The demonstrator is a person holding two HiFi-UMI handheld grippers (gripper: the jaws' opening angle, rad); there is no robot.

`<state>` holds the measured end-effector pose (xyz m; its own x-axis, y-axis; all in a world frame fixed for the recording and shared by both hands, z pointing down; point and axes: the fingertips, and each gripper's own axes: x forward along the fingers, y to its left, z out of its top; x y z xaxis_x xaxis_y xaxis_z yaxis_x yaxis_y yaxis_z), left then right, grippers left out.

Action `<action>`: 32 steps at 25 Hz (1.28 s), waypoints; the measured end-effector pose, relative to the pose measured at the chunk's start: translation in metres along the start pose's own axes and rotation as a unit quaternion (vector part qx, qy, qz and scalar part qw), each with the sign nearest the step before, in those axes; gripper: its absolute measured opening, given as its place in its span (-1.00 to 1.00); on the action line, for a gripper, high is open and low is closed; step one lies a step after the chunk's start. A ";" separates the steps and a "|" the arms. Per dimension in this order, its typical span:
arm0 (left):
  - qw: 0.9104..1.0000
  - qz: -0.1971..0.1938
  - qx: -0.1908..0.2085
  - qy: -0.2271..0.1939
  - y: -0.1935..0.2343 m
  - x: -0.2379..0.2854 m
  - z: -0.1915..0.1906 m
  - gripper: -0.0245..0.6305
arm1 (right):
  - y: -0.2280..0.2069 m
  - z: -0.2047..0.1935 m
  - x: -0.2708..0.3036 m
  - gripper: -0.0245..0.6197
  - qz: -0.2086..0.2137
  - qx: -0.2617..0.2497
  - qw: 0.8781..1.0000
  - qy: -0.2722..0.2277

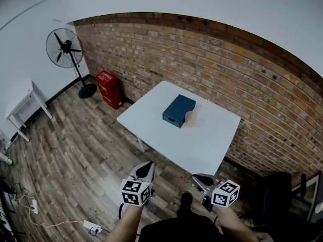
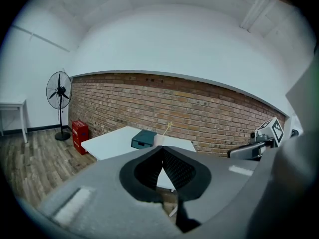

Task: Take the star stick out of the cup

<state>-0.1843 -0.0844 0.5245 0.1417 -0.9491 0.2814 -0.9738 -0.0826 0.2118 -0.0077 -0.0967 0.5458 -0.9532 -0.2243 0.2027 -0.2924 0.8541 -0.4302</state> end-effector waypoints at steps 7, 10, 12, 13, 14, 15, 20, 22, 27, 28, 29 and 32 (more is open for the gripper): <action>1.000 -0.009 0.009 0.016 -0.012 0.085 0.030 -0.91 | -0.080 0.047 0.005 -0.92 -0.006 0.021 1.000 -0.011; 1.000 -0.004 0.007 0.021 -0.009 0.119 0.042 -0.91 | -0.113 0.058 0.009 -0.92 -0.004 0.030 0.999 -0.012; 1.000 -0.003 0.011 0.026 -0.011 0.141 0.049 -0.91 | -0.134 0.067 0.011 -0.92 -0.004 0.037 0.999 -0.015; 1.000 -0.003 0.014 0.026 -0.012 0.151 0.054 -0.91 | -0.145 0.071 0.012 -0.92 -0.004 0.040 0.999 -0.016; 1.000 -0.001 0.016 0.026 -0.013 0.160 0.058 -0.91 | -0.155 0.076 0.013 -0.92 -0.002 0.041 0.999 -0.016; 1.000 0.000 0.018 0.026 -0.013 0.168 0.063 -0.91 | -0.164 0.080 0.015 -0.92 -0.001 0.043 0.999 -0.016; 0.999 0.006 0.022 0.025 -0.012 0.196 0.074 -0.91 | -0.194 0.098 0.027 -0.92 0.010 0.039 0.999 -0.011; 0.999 0.009 0.018 0.028 -0.005 0.203 0.074 -0.91 | -0.199 0.102 0.035 -0.92 0.014 0.039 0.999 -0.010; 1.000 0.006 0.000 0.030 0.017 0.224 0.072 -0.91 | -0.207 0.095 0.059 -0.92 0.014 0.045 0.999 0.012; 1.000 0.001 -0.002 0.031 0.021 0.230 0.072 -0.91 | -0.210 0.094 0.063 -0.92 0.010 0.048 0.999 0.016; 0.999 -0.005 -0.004 0.032 0.024 0.238 0.072 -0.91 | -0.214 0.095 0.067 -0.92 0.004 0.050 0.999 0.018; 0.999 -0.031 -0.003 0.034 0.035 0.263 0.077 -0.91 | -0.232 0.101 0.083 -0.92 -0.020 0.052 0.998 0.019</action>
<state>-0.1946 -0.3606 0.5341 0.2139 -0.9194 0.3300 -0.9616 -0.1387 0.2367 -0.0265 -0.3607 0.5729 -0.9377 -0.2373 0.2538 -0.3382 0.7907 -0.5103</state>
